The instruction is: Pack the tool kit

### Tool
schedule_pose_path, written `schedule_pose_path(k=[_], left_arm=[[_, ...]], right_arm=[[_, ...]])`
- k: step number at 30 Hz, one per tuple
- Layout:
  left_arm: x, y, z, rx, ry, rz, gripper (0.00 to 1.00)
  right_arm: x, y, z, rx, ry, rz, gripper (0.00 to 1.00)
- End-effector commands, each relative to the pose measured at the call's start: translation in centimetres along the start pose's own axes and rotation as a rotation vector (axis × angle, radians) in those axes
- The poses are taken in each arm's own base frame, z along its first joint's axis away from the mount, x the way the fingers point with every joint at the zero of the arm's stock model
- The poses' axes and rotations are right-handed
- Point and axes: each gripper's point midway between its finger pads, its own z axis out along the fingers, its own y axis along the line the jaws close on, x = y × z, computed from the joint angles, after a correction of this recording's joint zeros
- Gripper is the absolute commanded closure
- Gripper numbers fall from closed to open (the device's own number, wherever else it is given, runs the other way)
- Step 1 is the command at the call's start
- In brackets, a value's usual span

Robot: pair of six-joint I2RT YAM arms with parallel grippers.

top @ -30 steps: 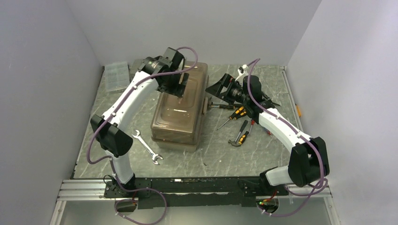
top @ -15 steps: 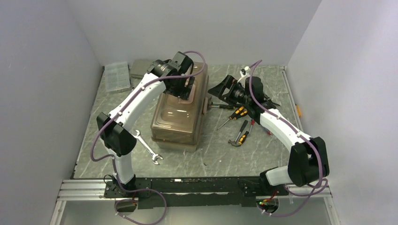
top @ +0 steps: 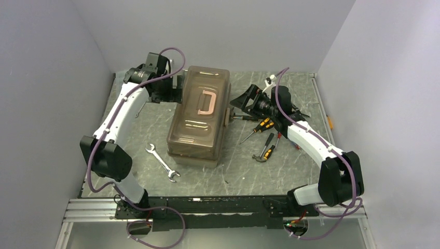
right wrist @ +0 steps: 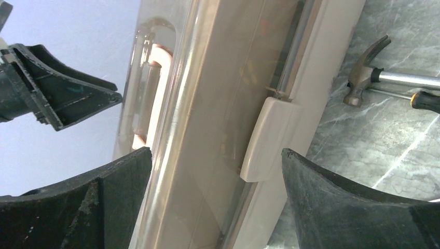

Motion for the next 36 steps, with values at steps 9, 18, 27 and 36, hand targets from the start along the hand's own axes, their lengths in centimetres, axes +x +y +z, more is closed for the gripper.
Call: schedule_pose_path(k=[9, 18, 27, 36], left_arm=[[4.4, -2.6, 5.4, 0.316, 0.2, -0.081, 0.03], [7.3, -0.7, 8.8, 0.401, 0.231, -0.22, 0.39], [9.6, -0.1, 10.4, 0.474, 0.292, -0.24, 0.16], [2.8, -2.4, 4.3, 0.539, 0.058, -0.19, 0.01]], right_arm=[[-0.8, 0.9, -0.5, -0.037, -0.021, -0.028, 0.03], [1.1, -0.4, -0.4, -0.055, 0.008, 0.01, 0.02], [3.3, -2.0, 0.0, -0.088, 0.051, 0.045, 0.0], [2.1, -1.1, -0.1, -0.086, 0.039, 0.006, 0.0]])
